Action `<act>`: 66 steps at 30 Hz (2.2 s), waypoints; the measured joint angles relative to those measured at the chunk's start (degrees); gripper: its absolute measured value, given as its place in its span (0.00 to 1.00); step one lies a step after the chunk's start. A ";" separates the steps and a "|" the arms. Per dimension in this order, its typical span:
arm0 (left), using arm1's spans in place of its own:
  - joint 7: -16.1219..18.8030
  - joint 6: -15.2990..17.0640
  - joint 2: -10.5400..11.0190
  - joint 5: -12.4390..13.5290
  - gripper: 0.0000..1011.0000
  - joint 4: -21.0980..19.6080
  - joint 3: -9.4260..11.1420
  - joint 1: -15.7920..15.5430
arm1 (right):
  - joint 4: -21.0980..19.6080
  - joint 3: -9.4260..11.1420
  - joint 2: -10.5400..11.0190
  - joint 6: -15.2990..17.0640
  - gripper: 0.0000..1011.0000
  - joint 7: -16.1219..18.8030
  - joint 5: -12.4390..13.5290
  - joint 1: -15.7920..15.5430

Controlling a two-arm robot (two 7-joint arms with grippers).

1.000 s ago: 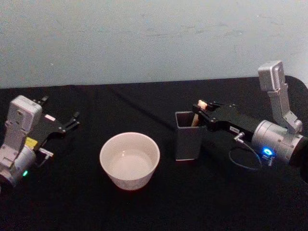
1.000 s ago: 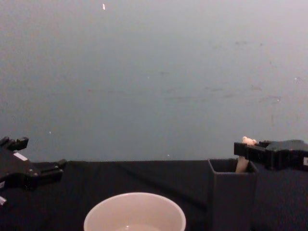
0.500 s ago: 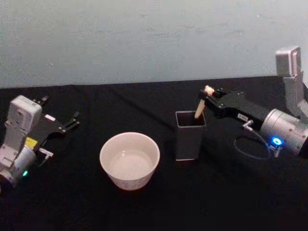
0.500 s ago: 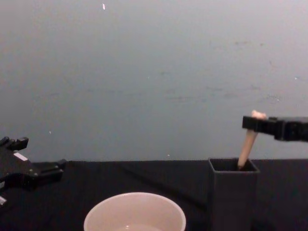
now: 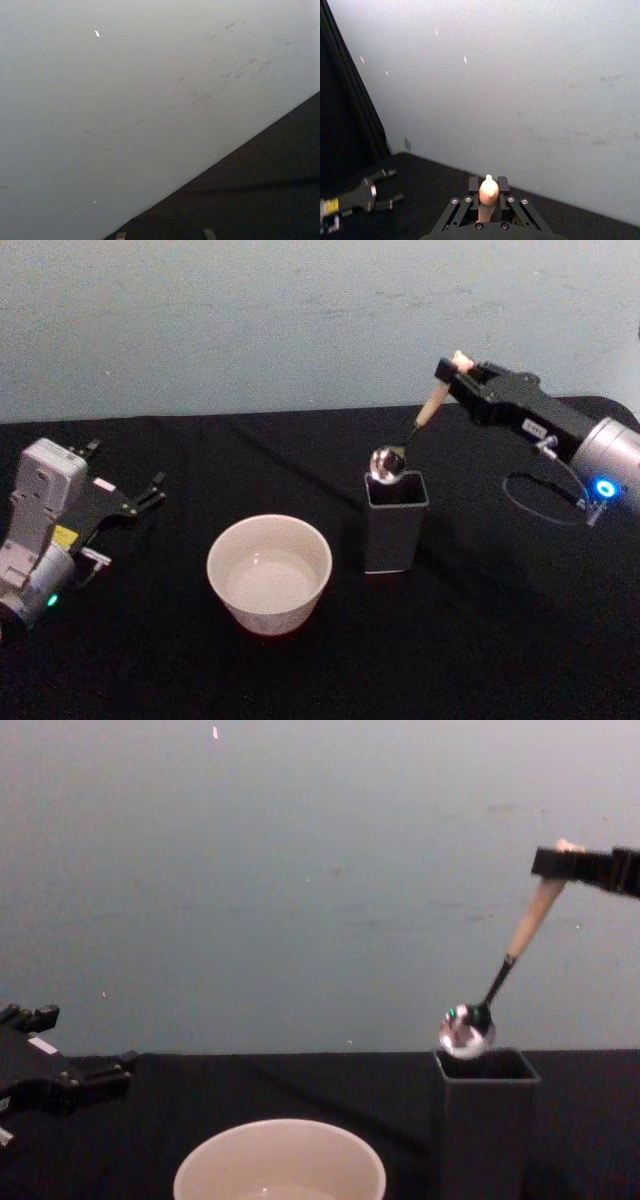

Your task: Pick up the stirring spoon with one hand, stir inside the cup, then place it back in its original position.

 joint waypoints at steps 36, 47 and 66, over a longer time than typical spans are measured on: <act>0.00 0.00 0.00 0.00 0.99 0.00 0.00 0.00 | 2.22 -15.33 -2.63 -5.24 0.21 2.45 -6.88 4.11; 0.00 0.00 0.00 0.00 0.99 0.00 0.00 0.00 | 2.40 -17.15 -2.39 -6.77 0.21 4.84 -11.55 2.78; 0.00 0.00 0.00 0.00 0.99 0.00 0.00 0.00 | 4.21 -18.91 -6.07 -3.69 0.21 6.13 -13.72 2.62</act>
